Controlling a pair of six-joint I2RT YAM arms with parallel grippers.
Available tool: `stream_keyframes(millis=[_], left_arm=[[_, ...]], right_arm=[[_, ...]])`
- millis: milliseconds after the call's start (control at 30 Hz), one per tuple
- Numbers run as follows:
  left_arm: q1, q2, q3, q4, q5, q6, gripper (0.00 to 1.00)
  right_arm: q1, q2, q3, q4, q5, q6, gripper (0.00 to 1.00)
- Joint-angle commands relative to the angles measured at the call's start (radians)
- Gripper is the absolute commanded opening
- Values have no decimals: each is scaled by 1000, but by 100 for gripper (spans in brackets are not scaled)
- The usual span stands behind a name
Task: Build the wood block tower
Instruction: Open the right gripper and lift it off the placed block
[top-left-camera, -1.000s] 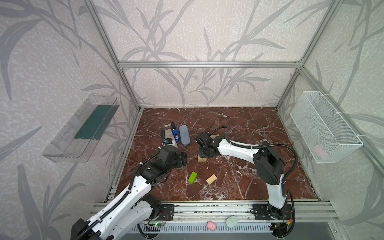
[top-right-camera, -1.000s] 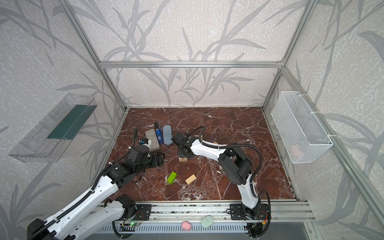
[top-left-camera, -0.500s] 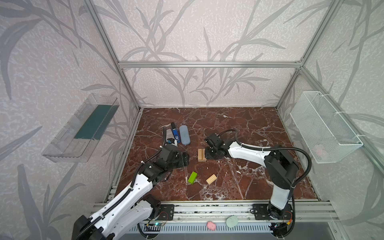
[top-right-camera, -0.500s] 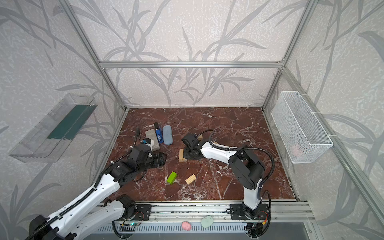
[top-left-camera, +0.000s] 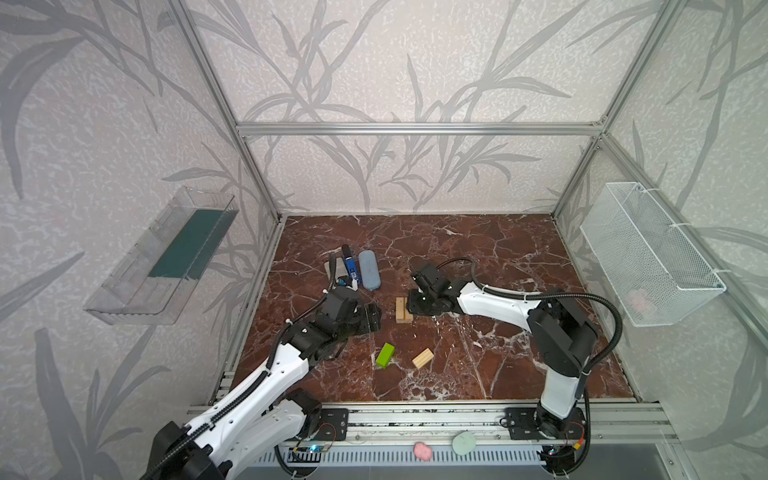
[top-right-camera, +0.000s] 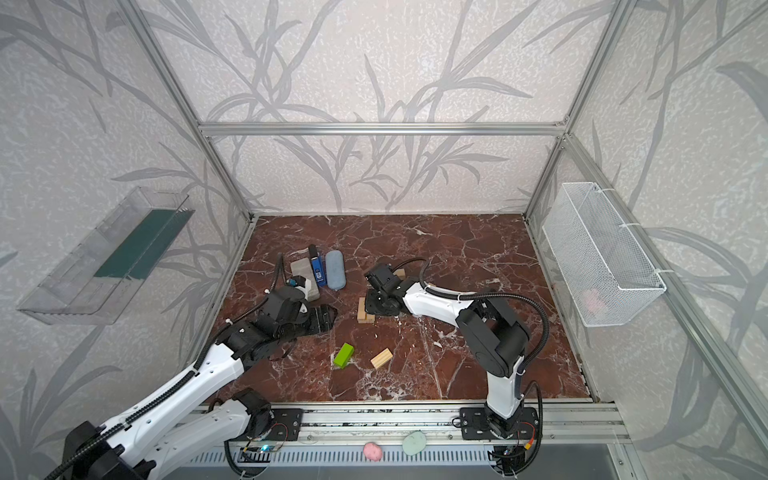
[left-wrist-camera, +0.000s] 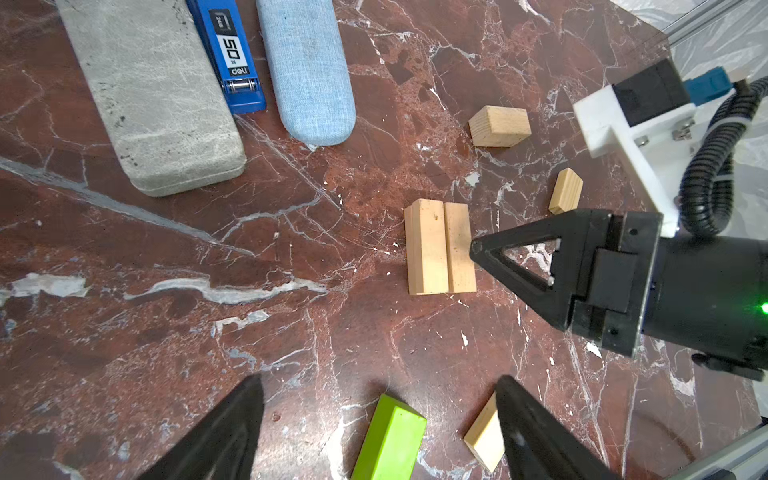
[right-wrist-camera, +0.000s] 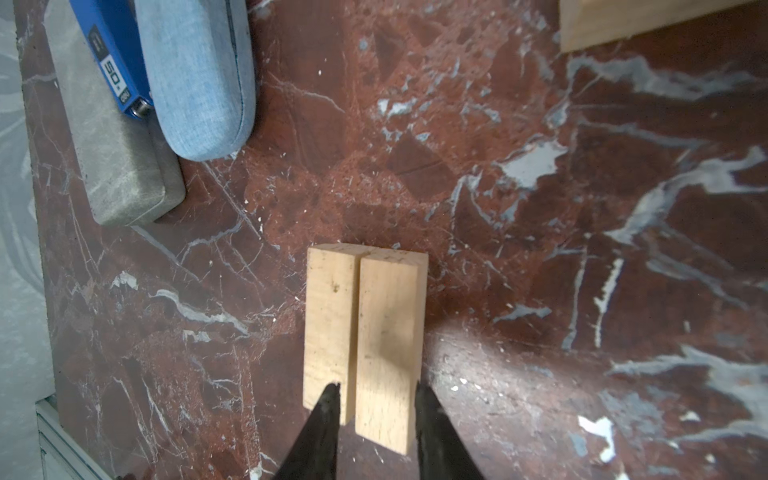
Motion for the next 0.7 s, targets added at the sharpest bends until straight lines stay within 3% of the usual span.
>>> stream_keyframes(millis=[0, 667], left_arm=[[5, 9, 4, 4, 0, 7, 86], [5, 33, 13, 4, 9, 13, 86]], right_arm=[[-7, 17, -16, 17, -10, 12, 32], [-13, 44, -42, 76, -34, 38, 27]])
